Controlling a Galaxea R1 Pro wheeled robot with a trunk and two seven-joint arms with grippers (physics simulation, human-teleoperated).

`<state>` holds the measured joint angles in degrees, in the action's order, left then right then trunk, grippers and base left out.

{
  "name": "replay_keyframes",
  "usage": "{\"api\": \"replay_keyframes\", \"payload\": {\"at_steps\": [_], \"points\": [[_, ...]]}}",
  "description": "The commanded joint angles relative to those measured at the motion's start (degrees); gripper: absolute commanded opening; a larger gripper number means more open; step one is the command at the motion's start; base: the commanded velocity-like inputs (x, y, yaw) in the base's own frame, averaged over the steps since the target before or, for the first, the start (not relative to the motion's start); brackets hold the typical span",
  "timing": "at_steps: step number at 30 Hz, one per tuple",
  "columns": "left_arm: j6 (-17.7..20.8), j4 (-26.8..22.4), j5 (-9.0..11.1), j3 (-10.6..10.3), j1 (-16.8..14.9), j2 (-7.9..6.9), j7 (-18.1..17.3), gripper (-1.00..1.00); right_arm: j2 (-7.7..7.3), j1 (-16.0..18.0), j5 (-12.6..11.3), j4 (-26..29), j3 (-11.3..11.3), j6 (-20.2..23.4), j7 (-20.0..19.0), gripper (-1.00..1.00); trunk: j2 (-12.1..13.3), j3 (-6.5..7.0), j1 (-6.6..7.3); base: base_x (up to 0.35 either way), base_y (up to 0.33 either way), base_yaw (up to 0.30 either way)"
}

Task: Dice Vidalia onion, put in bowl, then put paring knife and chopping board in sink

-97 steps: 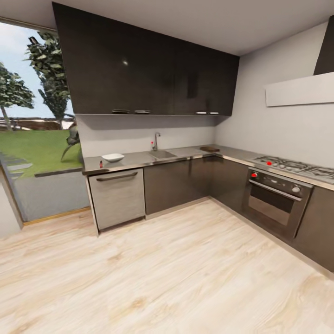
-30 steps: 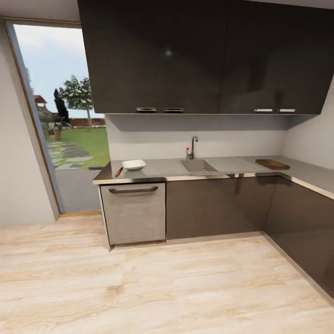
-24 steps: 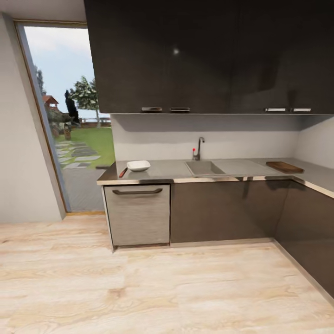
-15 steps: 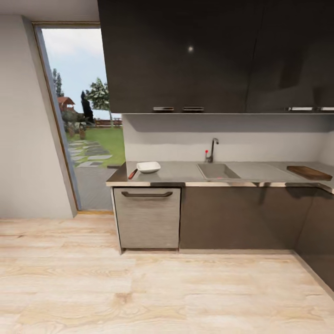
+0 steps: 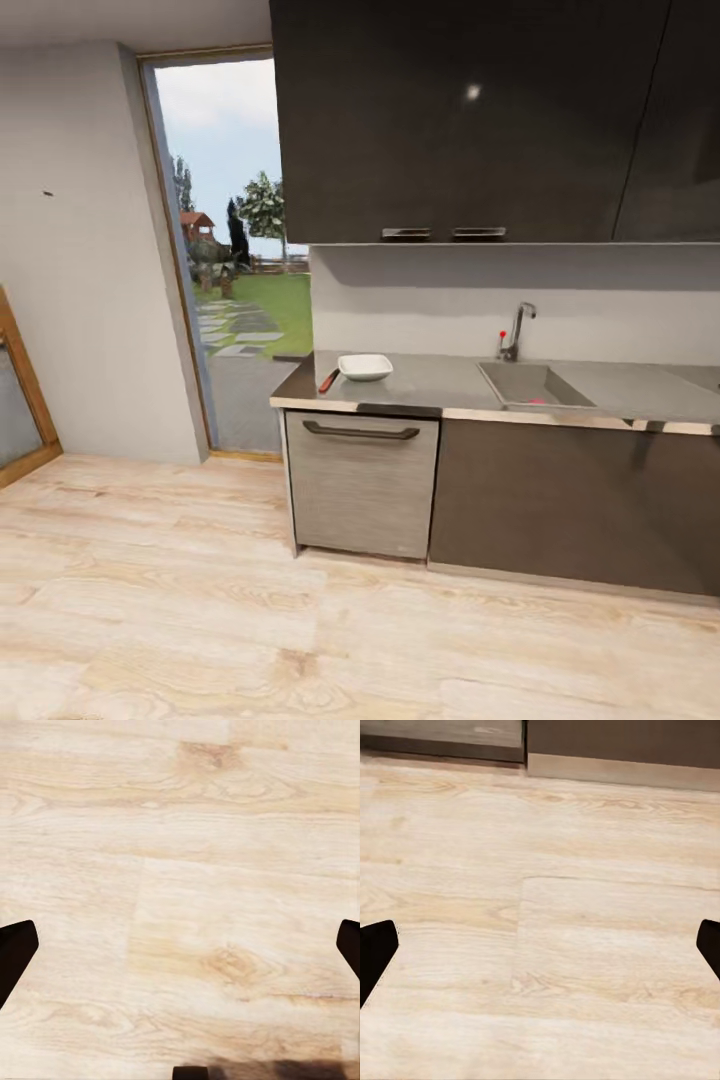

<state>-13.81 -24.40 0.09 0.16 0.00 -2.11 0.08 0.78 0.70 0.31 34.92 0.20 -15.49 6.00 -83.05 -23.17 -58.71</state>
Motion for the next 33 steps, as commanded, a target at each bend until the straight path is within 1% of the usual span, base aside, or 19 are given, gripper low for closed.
{"api": "replay_keyframes", "payload": {"at_steps": [1, 6, 12, 18, 24, 26, 27, 30, 33], "points": [[-0.12, -0.03, 0.00, 0.01, 0.00, 0.00, 0.01, 1.00, 0.01, 0.02, 0.04, -0.02, 0.02, -0.16, 0.20, 1.00, -0.03, -0.05, -0.02, 0.090, 0.004, 0.228], [-0.10, -0.03, 0.05, 0.01, 0.00, 0.00, 0.01, 1.00, 0.01, 0.02, 0.04, -0.02, 0.04, -0.16, 0.16, 1.00, -0.03, -0.05, -0.02, 0.034, 0.001, 0.159], [-0.10, -0.03, 0.02, 0.01, 0.00, 0.00, 0.01, 1.00, -0.10, 0.02, 0.04, -0.05, 0.05, -0.16, 0.10, 1.00, -0.03, -0.05, -0.02, 0.006, 0.000, 0.041], [-0.12, 0.01, -0.15, 0.01, 0.00, 0.03, 0.01, 1.00, -1.41, 0.03, 0.05, -1.62, -0.04, -0.19, 0.07, 1.00, -0.03, -0.05, -0.02, 0.001, 0.000, 0.005], [-0.08, -0.01, -0.18, 0.01, 0.00, 0.07, 0.01, 1.00, -1.85, 0.01, 0.04, -2.44, -0.03, -0.21, 0.06, 1.00, -0.03, -0.05, -0.02, 0.000, 0.000, 0.000], [-0.10, 0.00, -0.18, 0.01, 0.00, 0.05, 0.01, 1.00, -1.88, 0.03, 0.04, -2.51, -0.02, -0.19, 0.03, 1.00, -0.03, -0.05, -0.02, 0.000, 0.000, 0.000], [-0.43, -0.34, -0.43, -0.32, 0.33, 0.30, -0.01, 1.00, -1.55, 0.00, 0.21, -2.17, -0.19, -0.52, -0.18, 1.00, -0.03, -0.05, -0.02, 0.000, 0.000, 0.000], [-1.39, -0.81, -0.42, -0.53, 1.30, 0.25, -0.01, 1.00, -0.69, 0.00, 0.21, -2.17, -0.19, -1.12, -0.16, 1.00, -0.03, -0.05, -0.02, 0.000, 0.000, 0.000], [-2.36, -0.45, -0.39, -0.46, 2.28, 0.16, 0.00, 1.00, -0.68, 0.00, 0.21, -2.18, -0.19, -1.21, -0.16, 1.00, -0.03, -0.05, -0.02, 0.000, 0.000, 0.000]]}}
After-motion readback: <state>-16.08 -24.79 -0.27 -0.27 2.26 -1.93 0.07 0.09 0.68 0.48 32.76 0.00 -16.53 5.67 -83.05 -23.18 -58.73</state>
